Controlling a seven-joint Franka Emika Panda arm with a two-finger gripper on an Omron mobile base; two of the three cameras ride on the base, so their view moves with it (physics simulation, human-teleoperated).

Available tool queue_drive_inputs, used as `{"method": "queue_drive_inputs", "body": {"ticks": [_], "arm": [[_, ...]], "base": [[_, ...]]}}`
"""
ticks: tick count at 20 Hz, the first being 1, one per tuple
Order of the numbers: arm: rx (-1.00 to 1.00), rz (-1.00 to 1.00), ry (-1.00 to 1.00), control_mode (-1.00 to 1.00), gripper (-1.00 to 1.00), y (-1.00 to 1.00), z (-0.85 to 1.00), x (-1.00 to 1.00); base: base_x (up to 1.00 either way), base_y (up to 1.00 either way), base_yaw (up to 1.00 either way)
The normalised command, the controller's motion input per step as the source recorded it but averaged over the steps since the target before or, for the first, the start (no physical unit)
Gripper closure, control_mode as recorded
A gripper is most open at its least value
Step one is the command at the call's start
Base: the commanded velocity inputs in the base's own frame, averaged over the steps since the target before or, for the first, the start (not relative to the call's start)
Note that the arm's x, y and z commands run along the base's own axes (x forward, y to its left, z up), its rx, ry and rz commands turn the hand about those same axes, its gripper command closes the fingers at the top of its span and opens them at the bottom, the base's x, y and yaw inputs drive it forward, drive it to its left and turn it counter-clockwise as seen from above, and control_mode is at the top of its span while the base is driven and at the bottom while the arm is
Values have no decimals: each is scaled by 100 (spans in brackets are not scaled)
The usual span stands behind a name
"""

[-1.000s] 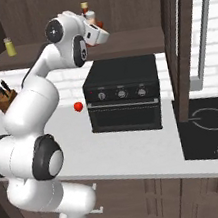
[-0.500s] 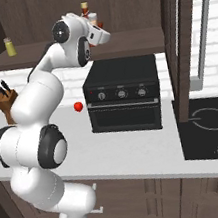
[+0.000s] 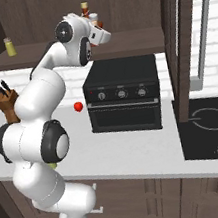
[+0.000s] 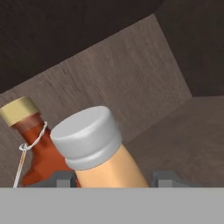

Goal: Put the shaker and condiment bottle from the counter next to their counterparts in the cabinet.

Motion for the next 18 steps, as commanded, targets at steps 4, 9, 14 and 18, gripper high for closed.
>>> {"method": "queue_drive_inputs", "body": {"ticks": [4, 9, 14, 18], "arm": [[0, 0, 0, -100, 100, 0, 0, 0], [-3, 0, 0, -100, 100, 0, -8, 0], [-9, 0, -2, -100, 100, 0, -20, 4], [-6, 0, -1, -100, 100, 0, -12, 4]], "base": [[0, 0, 0], [0, 0, 0], [0, 0, 0], [0, 0, 0]]}}
